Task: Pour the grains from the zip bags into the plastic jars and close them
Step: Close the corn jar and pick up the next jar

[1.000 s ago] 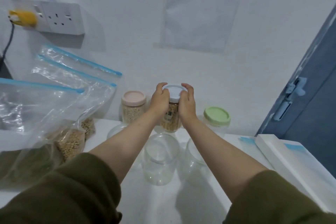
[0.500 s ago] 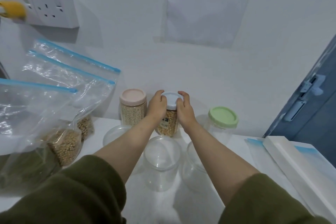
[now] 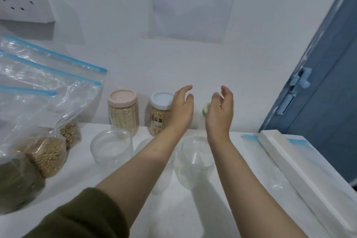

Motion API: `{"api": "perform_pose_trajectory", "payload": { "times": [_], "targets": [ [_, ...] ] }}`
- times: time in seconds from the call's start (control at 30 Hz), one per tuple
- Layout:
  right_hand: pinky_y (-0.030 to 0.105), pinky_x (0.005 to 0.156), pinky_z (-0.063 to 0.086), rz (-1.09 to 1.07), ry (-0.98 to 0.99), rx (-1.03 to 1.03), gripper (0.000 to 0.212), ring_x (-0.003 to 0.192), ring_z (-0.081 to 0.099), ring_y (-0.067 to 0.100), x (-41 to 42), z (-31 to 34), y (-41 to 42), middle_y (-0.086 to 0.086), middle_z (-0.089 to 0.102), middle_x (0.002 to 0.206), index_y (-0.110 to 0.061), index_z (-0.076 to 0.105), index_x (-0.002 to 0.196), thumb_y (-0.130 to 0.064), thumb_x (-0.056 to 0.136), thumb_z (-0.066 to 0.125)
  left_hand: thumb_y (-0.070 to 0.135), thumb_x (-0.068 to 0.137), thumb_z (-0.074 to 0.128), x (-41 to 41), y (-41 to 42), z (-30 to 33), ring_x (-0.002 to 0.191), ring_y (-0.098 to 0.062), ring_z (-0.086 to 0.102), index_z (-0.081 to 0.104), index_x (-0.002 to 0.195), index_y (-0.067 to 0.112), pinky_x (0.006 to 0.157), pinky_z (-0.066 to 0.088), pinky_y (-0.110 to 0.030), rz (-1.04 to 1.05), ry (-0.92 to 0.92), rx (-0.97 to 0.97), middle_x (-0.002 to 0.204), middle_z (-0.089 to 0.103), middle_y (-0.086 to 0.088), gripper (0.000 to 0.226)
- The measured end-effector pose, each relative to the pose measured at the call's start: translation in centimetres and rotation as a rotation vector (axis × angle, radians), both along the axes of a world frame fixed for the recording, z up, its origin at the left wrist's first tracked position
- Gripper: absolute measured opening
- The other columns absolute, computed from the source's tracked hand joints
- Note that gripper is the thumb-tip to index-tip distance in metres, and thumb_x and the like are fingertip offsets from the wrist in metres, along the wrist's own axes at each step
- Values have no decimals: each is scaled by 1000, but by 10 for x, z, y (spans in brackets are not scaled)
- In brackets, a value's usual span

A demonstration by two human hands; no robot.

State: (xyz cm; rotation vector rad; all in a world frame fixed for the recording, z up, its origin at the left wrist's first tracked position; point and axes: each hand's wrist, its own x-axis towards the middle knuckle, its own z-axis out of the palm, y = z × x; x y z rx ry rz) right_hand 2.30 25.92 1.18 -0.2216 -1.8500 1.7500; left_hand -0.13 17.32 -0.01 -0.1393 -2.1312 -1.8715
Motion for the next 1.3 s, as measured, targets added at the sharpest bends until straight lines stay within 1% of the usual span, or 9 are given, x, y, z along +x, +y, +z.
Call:
{"api": "perform_pose_trajectory", "payload": {
  "times": [0.2,0.3,0.4,0.53,0.7,0.77,1.07,1.2,1.3],
  "targets": [
    [42,116,31,-7,-314,110,50,140,37,25,-12,-27,52,6,31,155,-19,34,151,-26,102,38,31,105,36,-6,37,-16,137,-21,40,39,148,21,108,31,-28,-158,-275,-93,152,40,-5,44],
    [36,111,33,107,-420,105,55,139,37,29,-7,-38,58,9,33,155,-24,22,156,-30,103,36,29,105,38,-6,41,-23,134,-21,43,36,150,23,98,32,-24,-183,-309,-122,149,44,-6,45],
    [28,100,31,167,-383,79,54,137,39,25,0,-38,60,5,37,154,-27,19,156,-30,105,36,26,105,41,-2,40,-21,133,-20,44,36,150,23,97,32,-22,-173,-274,-124,148,44,-6,45],
    [26,108,34,170,-192,95,52,136,42,16,13,-29,57,-4,39,153,-33,25,154,-34,105,42,25,104,46,10,33,-12,133,-13,45,42,145,20,108,37,-26,-158,-75,-51,143,49,1,42],
    [0,90,35,213,67,52,50,112,41,-28,42,-4,45,-21,40,142,-33,31,152,-31,105,47,31,100,57,39,14,13,125,-6,51,50,135,30,97,43,-12,-138,171,38,137,52,14,36],
    [-3,86,35,227,120,29,51,109,39,-33,56,8,36,-23,40,140,-32,31,152,-30,104,49,33,98,58,57,4,25,125,-3,51,49,135,33,96,43,-12,-119,229,56,138,52,14,37],
    [30,106,45,259,201,119,49,126,48,7,144,35,-19,-16,50,136,-37,45,137,-56,93,53,44,94,56,162,-49,50,108,8,55,52,126,38,87,47,-13,27,291,149,127,57,18,33],
    [24,96,48,310,186,103,42,115,54,3,190,23,-45,-19,55,126,-44,50,123,-64,86,53,49,92,51,214,-72,35,106,10,57,52,124,35,84,45,-10,77,288,200,113,59,31,35],
    [26,93,49,338,161,81,41,109,58,3,219,6,-65,-20,60,117,-44,53,116,-66,82,53,49,96,49,244,-88,14,111,2,57,53,123,33,85,44,-9,106,273,232,122,60,16,31]
  ]
}}
